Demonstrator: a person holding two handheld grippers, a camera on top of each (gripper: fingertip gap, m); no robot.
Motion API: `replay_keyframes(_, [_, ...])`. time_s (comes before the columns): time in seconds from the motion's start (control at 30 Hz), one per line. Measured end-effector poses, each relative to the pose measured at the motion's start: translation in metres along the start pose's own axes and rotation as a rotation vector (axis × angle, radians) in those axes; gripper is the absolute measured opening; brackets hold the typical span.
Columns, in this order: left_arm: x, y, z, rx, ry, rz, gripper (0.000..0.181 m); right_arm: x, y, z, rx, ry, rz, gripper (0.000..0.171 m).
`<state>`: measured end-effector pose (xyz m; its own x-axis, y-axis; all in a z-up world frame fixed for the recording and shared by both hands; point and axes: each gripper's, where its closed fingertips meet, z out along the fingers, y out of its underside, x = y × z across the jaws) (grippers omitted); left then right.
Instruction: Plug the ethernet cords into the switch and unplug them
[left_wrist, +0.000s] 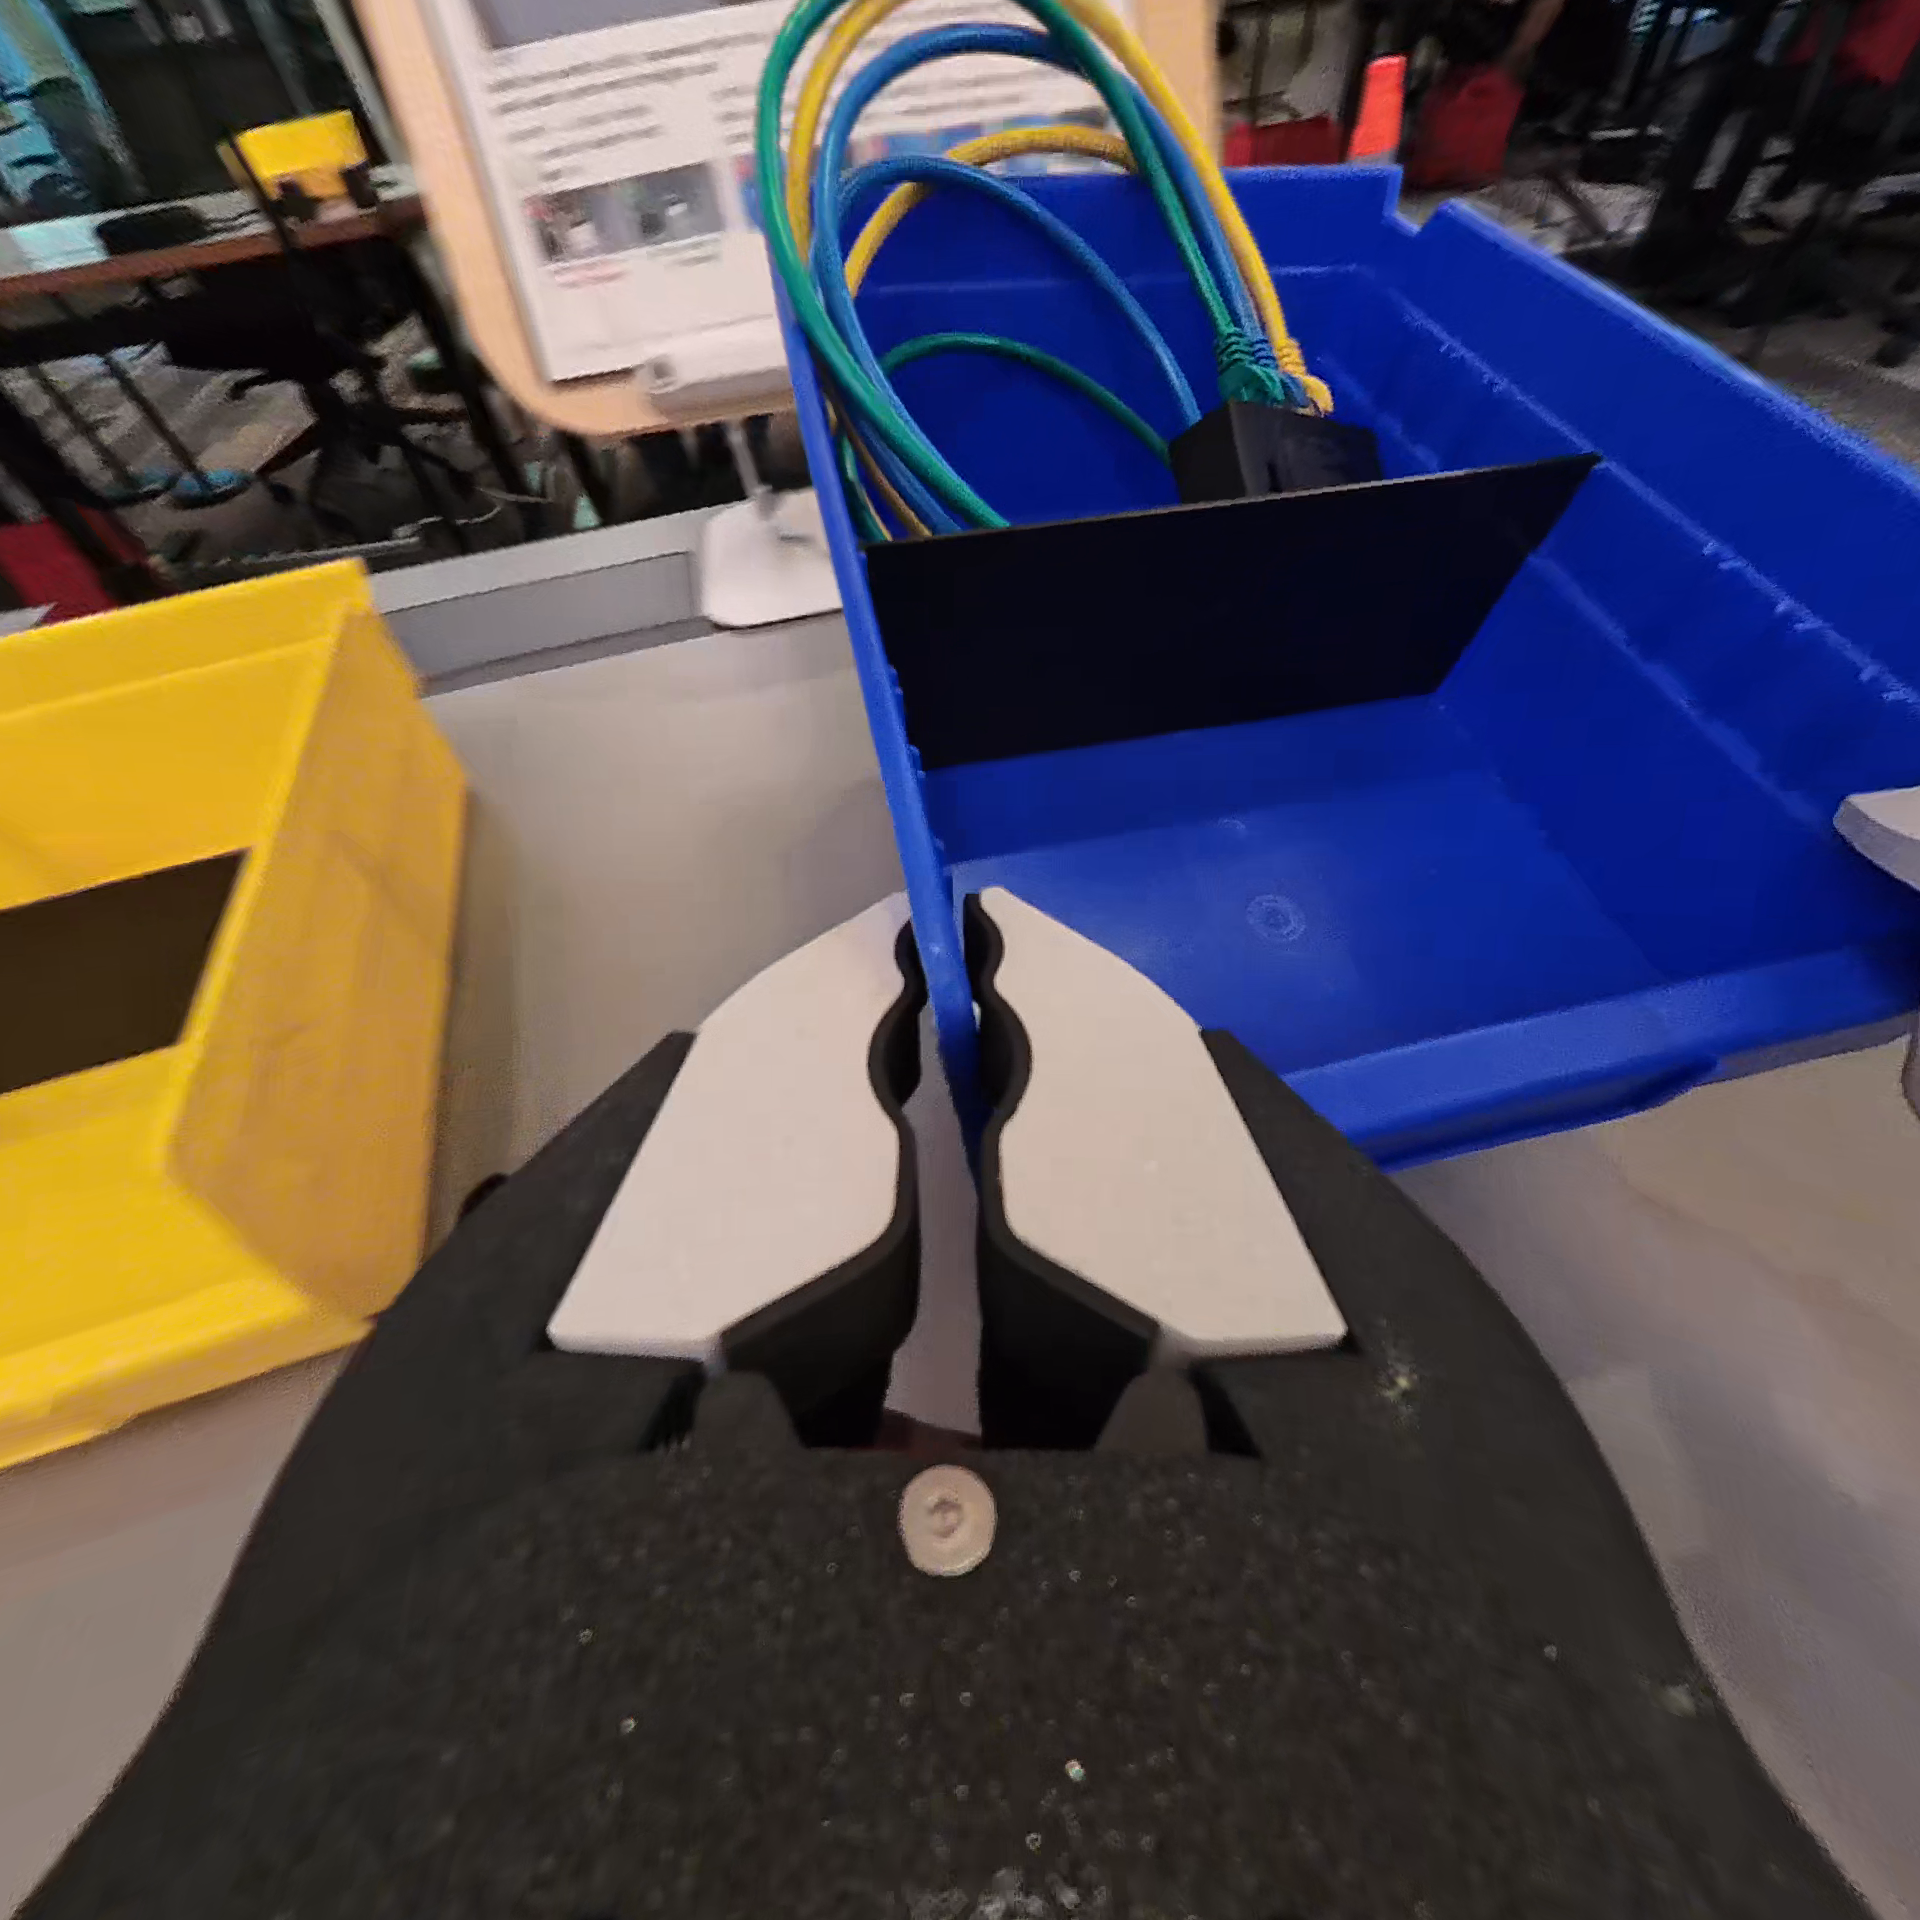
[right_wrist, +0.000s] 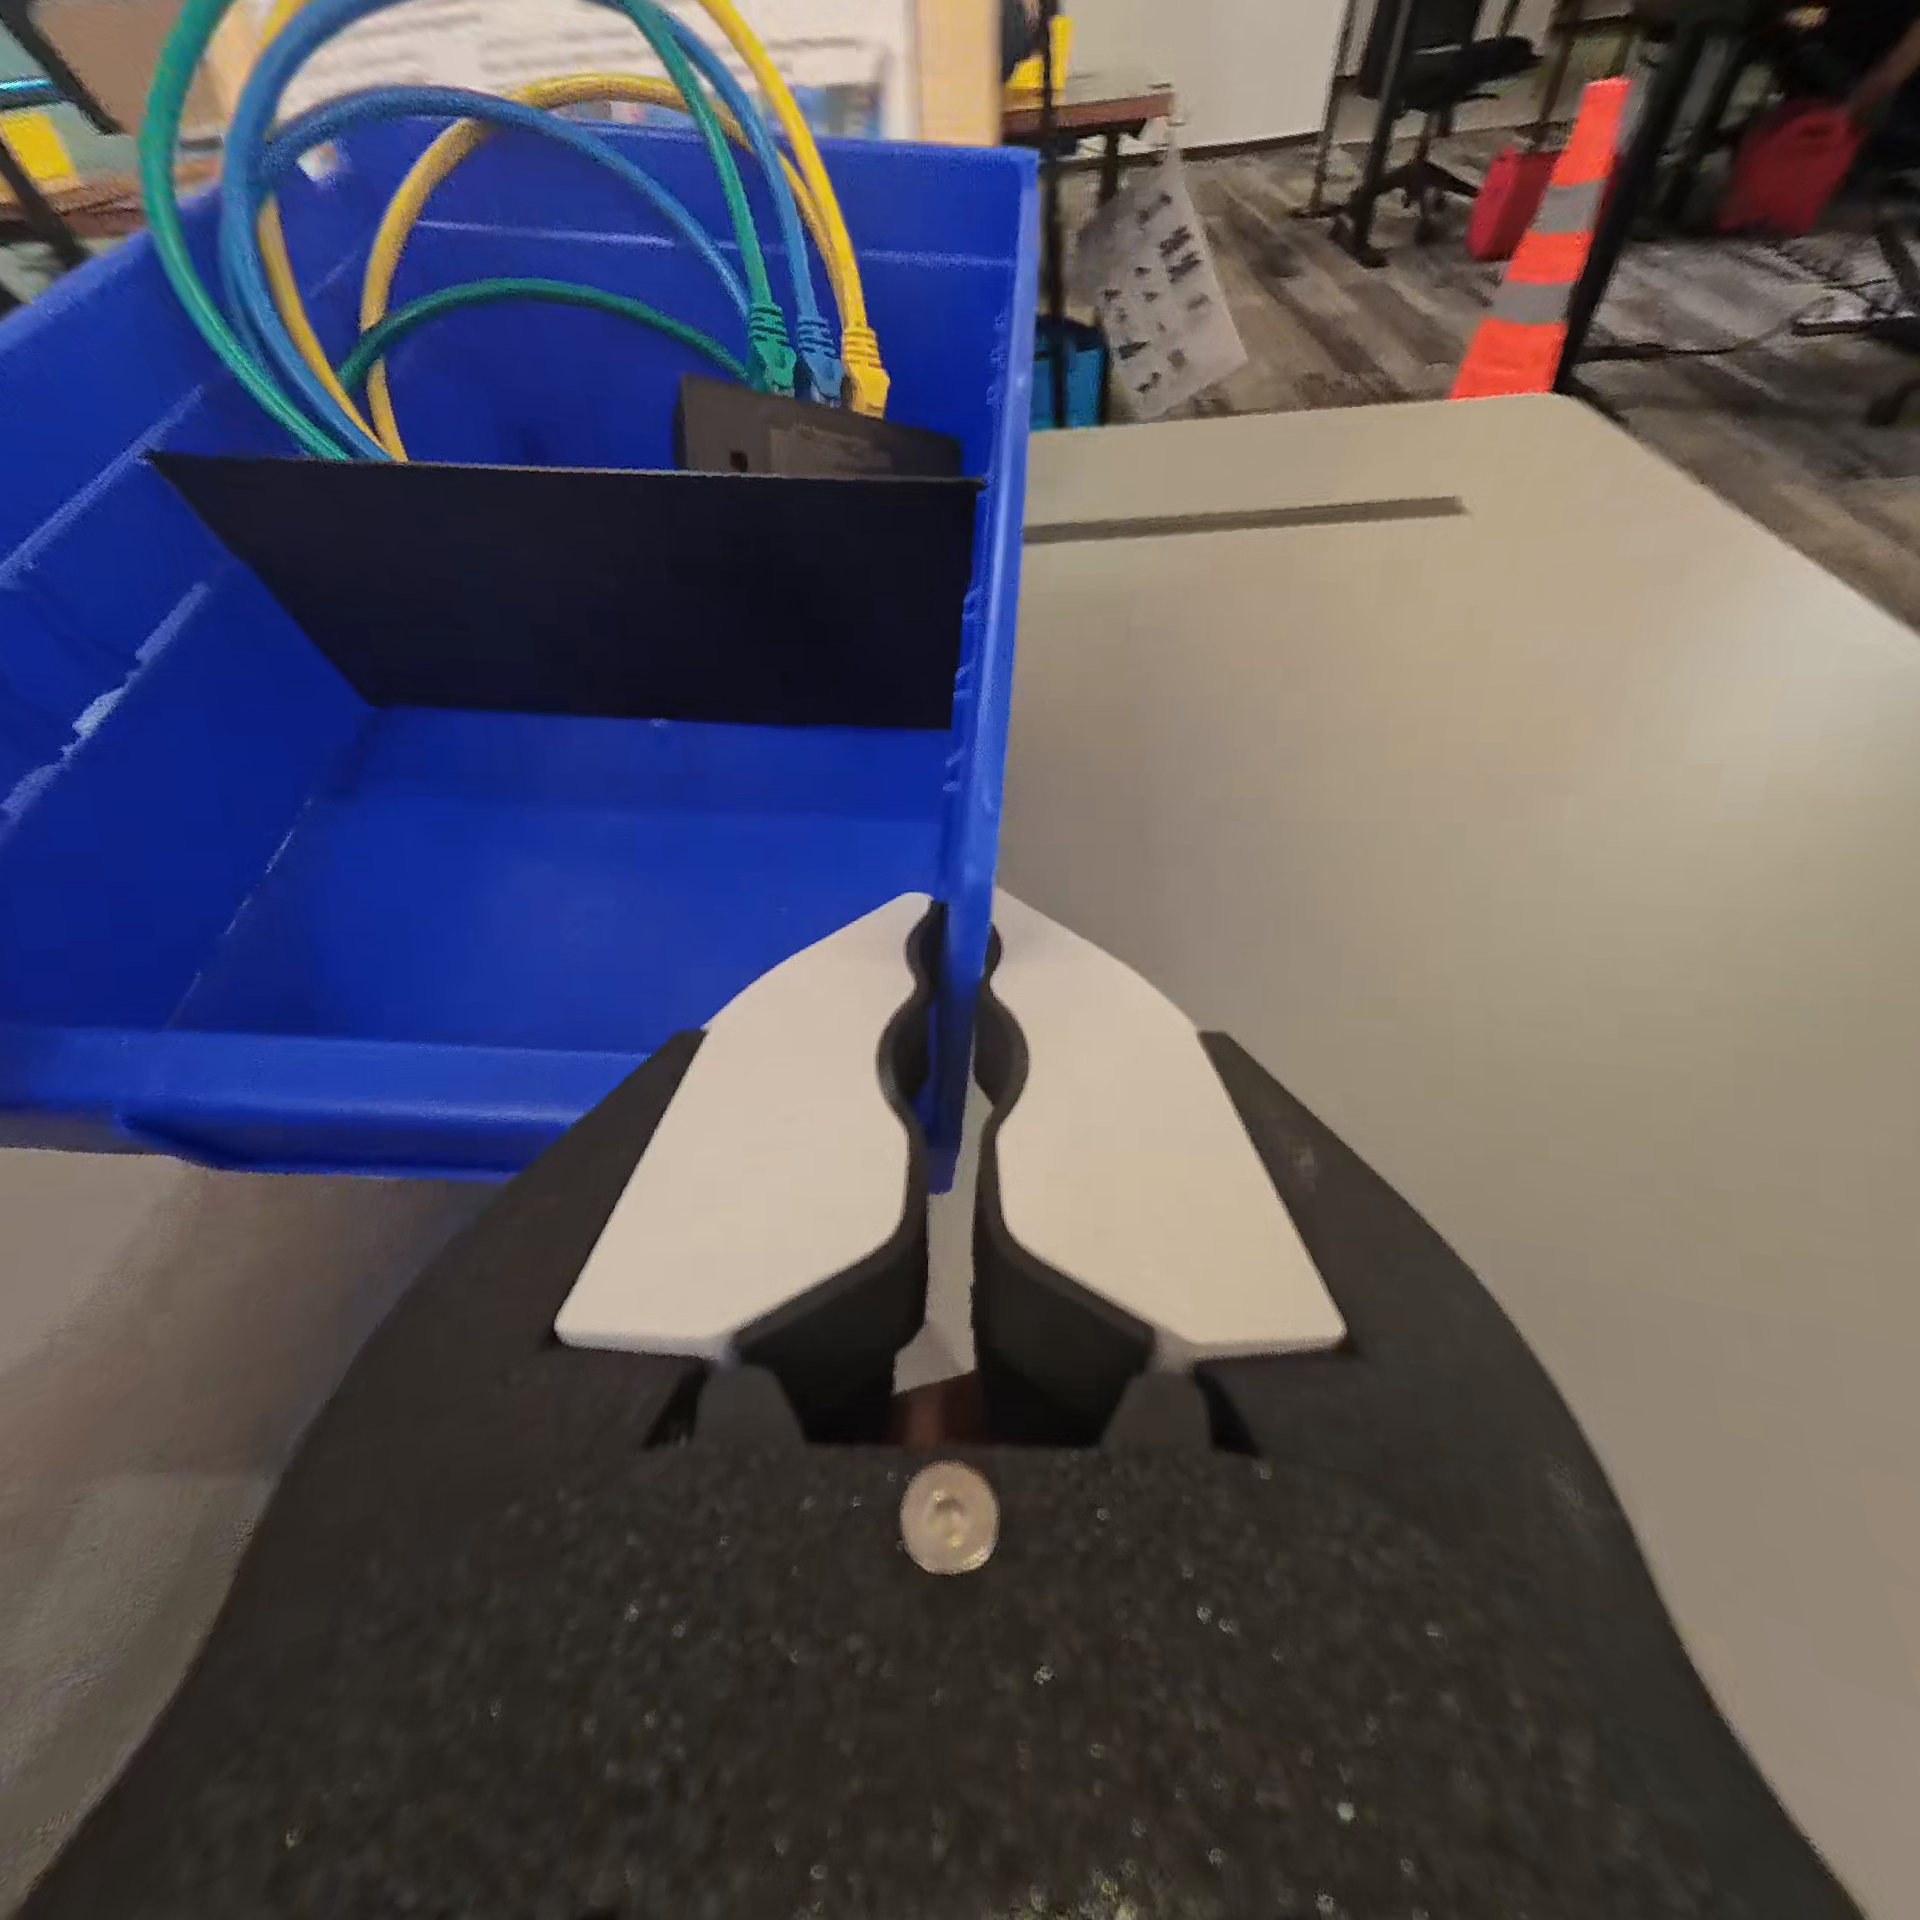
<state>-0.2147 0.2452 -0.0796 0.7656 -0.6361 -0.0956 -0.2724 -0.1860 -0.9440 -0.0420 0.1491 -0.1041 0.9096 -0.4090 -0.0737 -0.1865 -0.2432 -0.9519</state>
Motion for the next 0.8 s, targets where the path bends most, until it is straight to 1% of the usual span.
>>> replay_keyframes(0.1, [-0.045, 0.019, -0.006, -0.04, -0.054, -0.049, 0.005, -0.048, 0.003, 0.016, -0.026, -0.062, -0.038, 0.003])
replay_keyframes(0.23, [-0.086, 0.06, -0.008, -0.132, -0.078, -0.092, 0.005, -0.094, 0.028, 0.033, -0.118, -0.112, -0.082, 0.002])
replay_keyframes(0.27, [-0.092, 0.069, -0.007, -0.158, -0.086, -0.1, 0.005, -0.102, 0.036, 0.037, -0.139, -0.12, -0.085, 0.002])
replay_keyframes(0.33, [-0.101, 0.079, -0.006, -0.162, -0.104, -0.086, 0.005, -0.111, 0.041, 0.041, -0.12, -0.114, -0.11, 0.003])
replay_keyframes(0.4, [-0.101, 0.081, -0.005, -0.147, -0.067, -0.082, 0.009, -0.112, 0.044, 0.043, -0.104, -0.116, -0.145, 0.005])
replay_keyframes(0.43, [-0.097, 0.082, -0.008, -0.159, -0.02, -0.09, 0.011, -0.112, 0.045, 0.042, -0.096, -0.139, -0.165, 0.005])
replay_keyframes(0.5, [-0.083, 0.079, -0.019, -0.175, 0.136, -0.145, 0.021, -0.106, 0.041, 0.035, -0.063, -0.184, -0.219, 0.009])
replay_keyframes(0.53, [-0.08, 0.073, -0.029, -0.147, 0.199, -0.188, 0.028, -0.102, 0.036, 0.028, -0.021, -0.213, -0.253, 0.017])
replay_keyframes(0.57, [-0.082, 0.065, -0.041, -0.097, 0.228, -0.224, 0.036, -0.098, 0.03, 0.02, 0.024, -0.235, -0.287, 0.025])
replay_keyframes(0.6, [-0.089, 0.059, -0.054, -0.044, 0.229, -0.242, 0.043, -0.091, 0.022, 0.012, 0.075, -0.234, -0.311, 0.028])
replay_keyframes(0.63, [-0.1, 0.055, -0.067, 0.001, 0.207, -0.239, 0.046, -0.085, 0.015, 0.002, 0.13, -0.226, -0.325, 0.03])
replay_keyframes(0.7, [-0.135, 0.058, -0.091, 0.056, 0.098, -0.209, 0.047, -0.085, 0.004, -0.019, 0.239, -0.255, -0.354, 0.03])
replay_keyframes(0.8, [-0.2, 0.078, -0.115, 0.046, -0.072, -0.221, 0.046, -0.107, -0.001, -0.047, 0.339, -0.368, -0.373, 0.024])
